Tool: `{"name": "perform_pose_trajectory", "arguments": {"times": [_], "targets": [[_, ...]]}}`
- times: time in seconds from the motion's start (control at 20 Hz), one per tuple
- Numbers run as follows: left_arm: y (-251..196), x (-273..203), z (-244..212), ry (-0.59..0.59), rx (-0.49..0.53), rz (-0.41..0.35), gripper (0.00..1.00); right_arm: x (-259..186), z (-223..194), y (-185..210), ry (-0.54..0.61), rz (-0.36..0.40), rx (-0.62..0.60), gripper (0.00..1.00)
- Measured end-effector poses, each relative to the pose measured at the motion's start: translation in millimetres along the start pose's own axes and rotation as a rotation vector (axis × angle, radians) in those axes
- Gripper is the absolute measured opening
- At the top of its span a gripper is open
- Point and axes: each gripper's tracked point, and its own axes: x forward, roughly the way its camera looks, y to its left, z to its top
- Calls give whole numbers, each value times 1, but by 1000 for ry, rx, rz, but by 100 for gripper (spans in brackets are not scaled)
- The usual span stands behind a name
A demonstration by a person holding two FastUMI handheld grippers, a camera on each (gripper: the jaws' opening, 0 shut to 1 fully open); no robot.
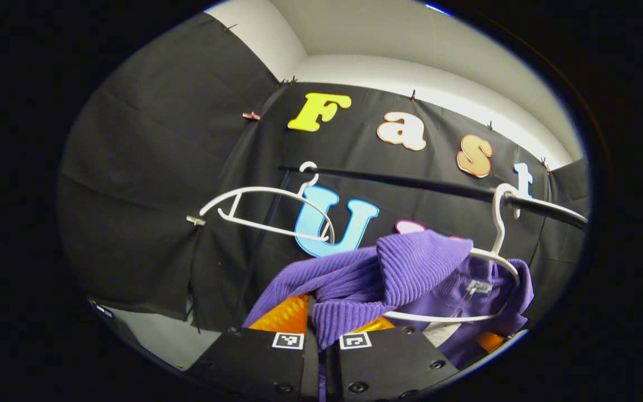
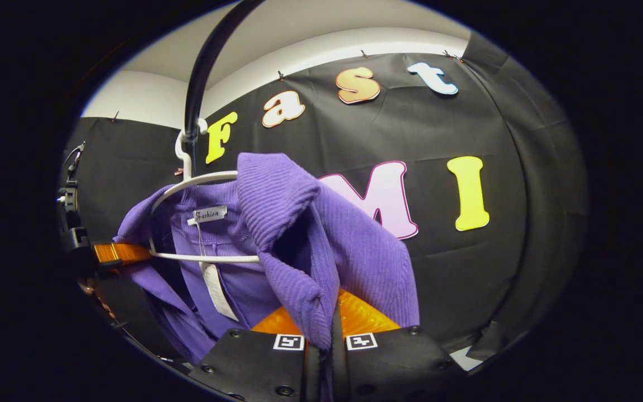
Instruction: Grasp the clothes on the hanger with both hands and then place them into the laundry hamper below.
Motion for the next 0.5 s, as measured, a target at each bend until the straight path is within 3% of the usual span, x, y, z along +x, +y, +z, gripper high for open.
{"name": "perform_pose_trajectory", "arguments": {"times": [0.2,0.35,0.5], "targets": [[6,3,14,-28,74,15,9,-10,27,-4,-70,0,-2,13],[13,4,24,-45,114,25,10,-9,52,-27,-153,-72,28,12],[18,3,39,-67,121,32,9,0,68,-39,-198,-133,-27,12]]}}
